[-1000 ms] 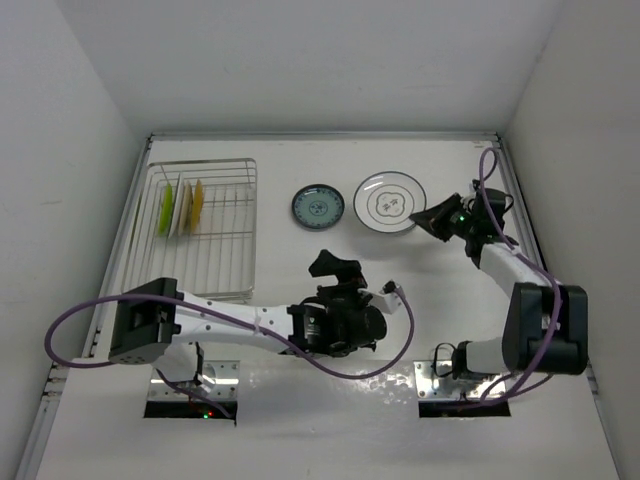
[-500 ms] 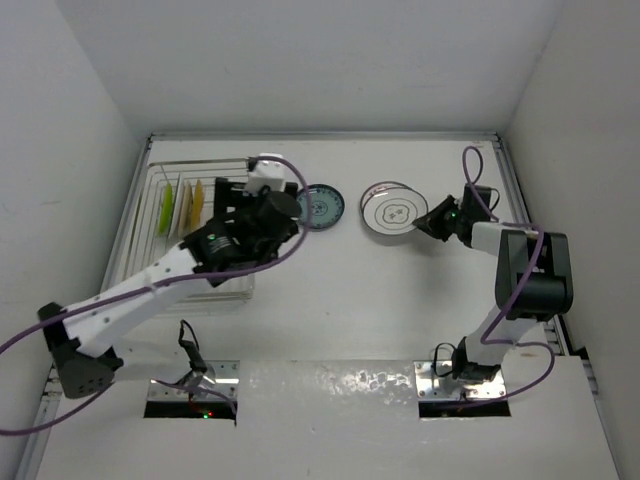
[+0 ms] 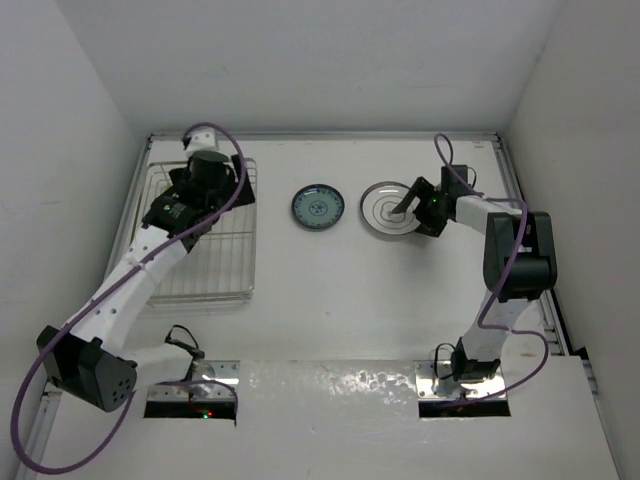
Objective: Unload the plates from the dish rack
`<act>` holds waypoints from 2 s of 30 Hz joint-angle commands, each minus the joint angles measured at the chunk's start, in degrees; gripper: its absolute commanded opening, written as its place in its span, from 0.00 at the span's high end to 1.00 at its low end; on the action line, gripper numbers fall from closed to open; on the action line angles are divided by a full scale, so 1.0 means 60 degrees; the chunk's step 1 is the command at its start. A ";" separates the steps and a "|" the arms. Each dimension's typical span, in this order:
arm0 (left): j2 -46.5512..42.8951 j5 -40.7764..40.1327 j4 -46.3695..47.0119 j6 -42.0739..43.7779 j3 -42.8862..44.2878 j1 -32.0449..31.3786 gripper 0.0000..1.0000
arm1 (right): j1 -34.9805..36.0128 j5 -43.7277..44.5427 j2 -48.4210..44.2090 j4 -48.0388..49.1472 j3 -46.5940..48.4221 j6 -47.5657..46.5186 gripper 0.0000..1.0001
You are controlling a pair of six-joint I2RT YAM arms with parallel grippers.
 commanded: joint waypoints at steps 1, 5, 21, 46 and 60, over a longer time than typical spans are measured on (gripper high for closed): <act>-0.0260 0.1623 0.0960 -0.0615 0.0063 0.1210 0.00 | 0.0114 0.0355 0.0121 -0.0957 0.0301 -0.0475 0.11; -0.0333 0.2108 0.1064 -0.0646 0.0078 0.2031 0.00 | 0.0100 0.0208 0.0035 -0.0855 0.0257 -0.0417 0.10; 0.1599 0.3601 0.1093 0.0232 0.0751 0.4317 0.21 | 0.1168 0.1102 -0.4388 -0.0429 -0.2760 -0.1089 0.04; 0.4705 0.3457 0.0640 0.1039 0.1777 0.4376 0.70 | 0.1652 -0.0056 -0.7525 0.0288 -0.5163 -0.1017 0.03; 0.5115 0.3426 -0.0457 0.2077 0.2918 0.4376 1.00 | 0.1682 0.0281 -0.7993 0.0083 -0.5485 -0.0856 0.03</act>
